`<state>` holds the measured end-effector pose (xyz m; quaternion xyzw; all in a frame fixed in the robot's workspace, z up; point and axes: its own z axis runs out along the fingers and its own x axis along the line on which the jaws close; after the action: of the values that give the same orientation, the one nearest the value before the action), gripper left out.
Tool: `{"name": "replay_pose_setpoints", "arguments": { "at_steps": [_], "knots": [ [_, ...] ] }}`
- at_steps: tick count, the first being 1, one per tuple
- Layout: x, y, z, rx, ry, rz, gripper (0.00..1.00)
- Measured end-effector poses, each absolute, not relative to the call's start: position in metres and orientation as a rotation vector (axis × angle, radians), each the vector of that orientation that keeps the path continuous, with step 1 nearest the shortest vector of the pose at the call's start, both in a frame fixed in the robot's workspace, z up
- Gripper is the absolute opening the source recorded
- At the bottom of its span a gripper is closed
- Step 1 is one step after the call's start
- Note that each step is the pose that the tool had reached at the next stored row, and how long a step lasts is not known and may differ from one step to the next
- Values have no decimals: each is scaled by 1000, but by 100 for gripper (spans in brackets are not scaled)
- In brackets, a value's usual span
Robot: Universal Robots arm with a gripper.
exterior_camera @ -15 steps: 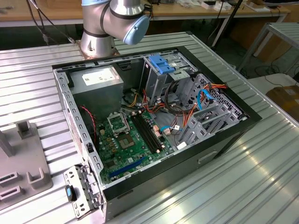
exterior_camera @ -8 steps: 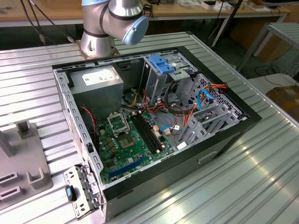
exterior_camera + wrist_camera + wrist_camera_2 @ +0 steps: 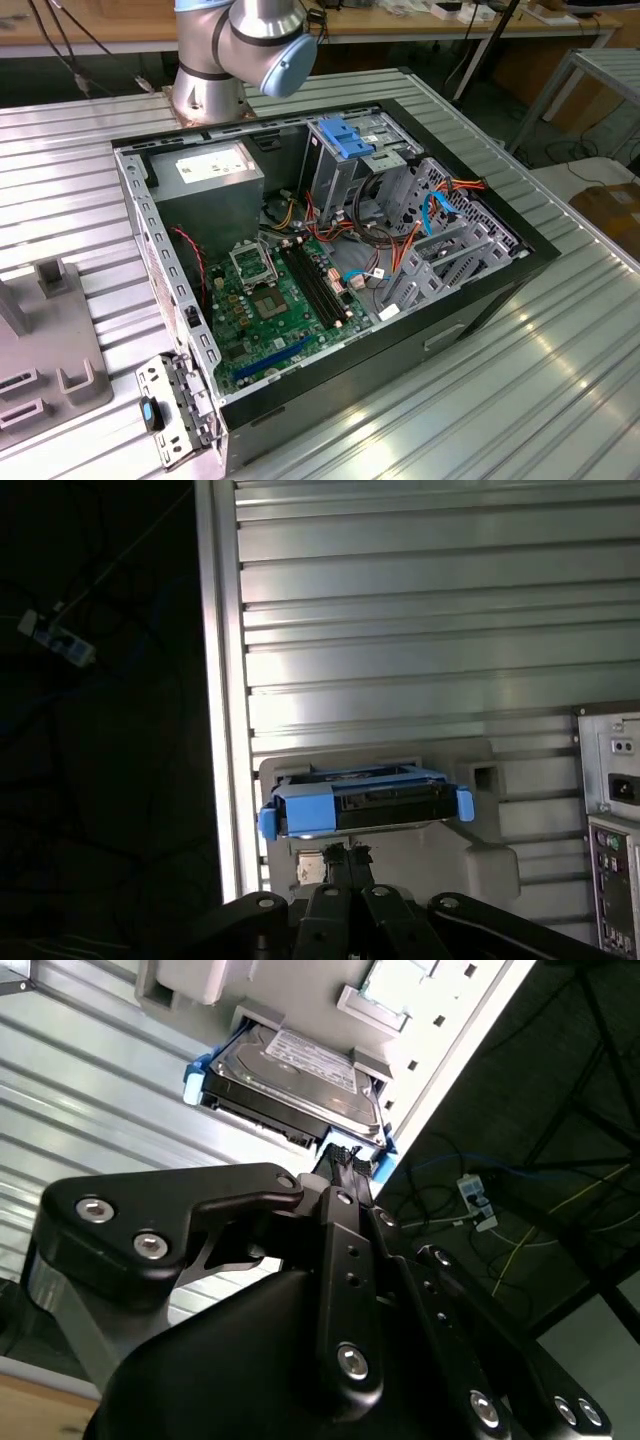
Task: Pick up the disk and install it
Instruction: 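Reach for the disk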
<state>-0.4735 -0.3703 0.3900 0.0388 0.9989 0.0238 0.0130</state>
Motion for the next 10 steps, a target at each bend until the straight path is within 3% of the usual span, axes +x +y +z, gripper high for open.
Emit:
{"name": "replay_pose_setpoints", "arguments": {
  "at_steps": [10],
  "knots": [
    [-476, -364, 381, 122, 3125, 74, 11]
  ]
}}
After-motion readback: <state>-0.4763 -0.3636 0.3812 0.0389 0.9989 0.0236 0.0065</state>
